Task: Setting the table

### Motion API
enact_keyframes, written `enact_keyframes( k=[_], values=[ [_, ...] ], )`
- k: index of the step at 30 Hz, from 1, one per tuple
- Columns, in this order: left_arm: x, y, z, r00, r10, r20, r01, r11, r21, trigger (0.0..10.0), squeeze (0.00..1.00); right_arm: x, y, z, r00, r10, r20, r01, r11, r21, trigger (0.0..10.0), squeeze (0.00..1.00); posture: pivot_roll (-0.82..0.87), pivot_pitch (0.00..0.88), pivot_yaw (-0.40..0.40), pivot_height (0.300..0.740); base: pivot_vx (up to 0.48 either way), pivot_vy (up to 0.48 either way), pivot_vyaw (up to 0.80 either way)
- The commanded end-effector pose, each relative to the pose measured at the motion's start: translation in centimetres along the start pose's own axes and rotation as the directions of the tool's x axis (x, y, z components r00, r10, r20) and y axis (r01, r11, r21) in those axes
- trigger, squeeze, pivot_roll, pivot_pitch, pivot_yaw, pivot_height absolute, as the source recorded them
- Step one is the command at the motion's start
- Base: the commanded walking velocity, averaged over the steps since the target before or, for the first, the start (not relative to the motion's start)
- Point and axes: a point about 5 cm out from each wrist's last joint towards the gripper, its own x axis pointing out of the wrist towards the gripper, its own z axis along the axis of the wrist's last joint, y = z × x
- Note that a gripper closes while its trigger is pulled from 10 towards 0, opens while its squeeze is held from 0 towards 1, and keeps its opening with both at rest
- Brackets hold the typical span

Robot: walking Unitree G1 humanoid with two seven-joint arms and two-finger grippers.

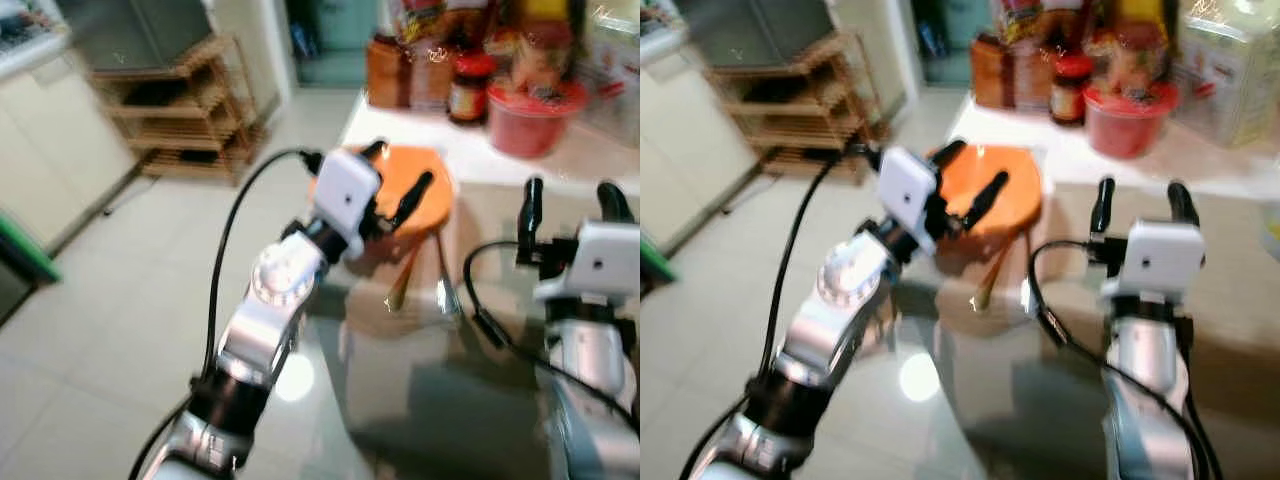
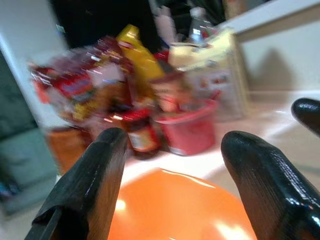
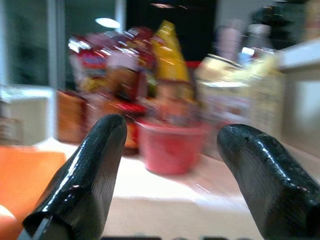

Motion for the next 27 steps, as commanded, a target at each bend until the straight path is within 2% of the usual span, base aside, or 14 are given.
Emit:
enact_keyframes(
  k=[1, 5, 9, 12, 16, 17, 18, 19, 21, 24, 25, 26, 27],
  values=[
    [-0.5, 1.4, 0.7, 0.999, 0.03, 0.019, -0.031, 0.999, 0.042, 10.0, 0.0, 0.2, 0.8, 1.1, 0.999, 0.023, 0.037, -0.024, 0.999, 0.038, 10.0, 0.0, -0.09, 0.0, 0.119, 0.723, 0.48, 0.0, 0.0],
    [-0.1, 1.6, 1.3, 0.999, 0.028, 0.032, -0.029, 0.999, 0.024, 10.0, 0.0, 0.0, 1.0, 1.3, 0.999, 0.019, 0.039, -0.021, 0.999, 0.037, 10.0, 0.0, -0.09, 0.0, 0.121, 0.723, 0.12, 0.0, 0.0],
    [0.9, 2.9, 1.5, 0.998, 0.057, -0.026, -0.057, 0.998, 0.004, 10.0, 0.0, -0.2, 1.1, 1.5, 0.999, 0.008, 0.037, -0.009, 0.999, 0.033, 10.0, 0.0, -0.1, 0.0, 0.125, 0.723, 0.0, 0.0, 0.0],
    [1.5, 4.6, 0.9, 0.99, 0.102, -0.102, -0.108, 0.992, -0.059, 10.0, 0.0, -0.2, 1.2, 1.7, 0.999, 0.008, 0.043, -0.009, 1.0, 0.026, 10.0, 0.0, -0.1, 0.0, 0.13, 0.723, 0.0, 0.0, 0.0],
    [1.5, 6.8, -1.1, 0.944, 0.15, -0.294, -0.217, 0.953, -0.212, 10.0, 0.0, -0.4, 1.0, 1.9, 0.999, -0.007, 0.043, 0.006, 1.0, 0.02, 10.0, 0.0, -0.11, 0.0, 0.14, 0.723, 0.0, 0.0, 0.0],
    [1.5, 7.0, -1.2, 0.938, 0.147, -0.313, -0.222, 0.95, -0.22, 10.0, 0.0, -0.4, 1.0, 1.9, 0.999, -0.008, 0.043, 0.007, 1.0, 0.02, 10.0, 0.0, -0.11, 0.0, 0.14, 0.723, 0.0, 0.0, 0.0],
    [1.4, 7.5, -1.7, 0.915, 0.136, -0.38, -0.242, 0.938, -0.247, 10.0, 0.0, -0.5, 0.9, 1.9, 0.999, -0.011, 0.041, 0.011, 1.0, 0.019, 10.0, 0.0, -0.1, 0.0, 0.141, 0.723, 0.0, 0.0, 0.0],
    [1.4, 7.5, -1.7, 0.915, 0.136, -0.38, -0.242, 0.938, -0.247, 10.0, 0.0, -0.5, 0.9, 1.9, 0.999, -0.011, 0.041, 0.011, 1.0, 0.019, 10.0, 0.0, -0.1, 0.0, 0.141, 0.723, 0.0, 0.0, 0.0],
    [1.3, 7.9, -2.1, 0.89, 0.127, -0.438, -0.263, 0.928, -0.264, 10.0, 0.0, -0.5, 0.9, 1.9, 0.999, -0.014, 0.037, 0.013, 1.0, 0.019, 10.0, 0.0, -0.1, 0.0, 0.142, 0.723, 0.0, 0.0, 0.0],
    [1.0, 8.1, -2.6, 0.861, 0.069, -0.505, -0.28, 0.891, -0.356, 10.0, 0.0, -0.5, 0.8, 1.8, 0.999, -0.016, 0.033, 0.015, 1.0, 0.019, 10.0, 0.0, -0.1, 0.0, 0.14, 0.723, 0.0, 0.0, 0.0],
    [1.0, 8.1, -2.6, 0.861, 0.069, -0.505, -0.28, 0.891, -0.356, 10.0, 0.0, -0.5, 0.8, 1.8, 0.999, -0.016, 0.033, 0.015, 1.0, 0.019, 10.0, 0.0, -0.1, 0.0, 0.14, 0.723, 0.0, 0.0, 0.0],
    [1.0, 7.7, -2.7, 0.849, 0.006, -0.529, -0.275, 0.859, -0.431, 10.0, 0.0, -0.5, 0.8, 1.7, 0.999, -0.016, 0.028, 0.015, 1.0, 0.022, 10.0, 0.0, -0.1, 0.0, 0.138, 0.723, 0.0, 0.0, 0.0],
    [1.1, 7.2, -2.6, 0.847, -0.031, -0.53, -0.265, 0.841, -0.472, 10.0, 0.0, -0.4, 0.8, 1.7, 1.0, -0.015, 0.027, 0.014, 1.0, 0.023, 10.0, 0.0, -0.09, 0.0, 0.135, 0.723, 0.0, 0.0, 0.0]
  ],
)
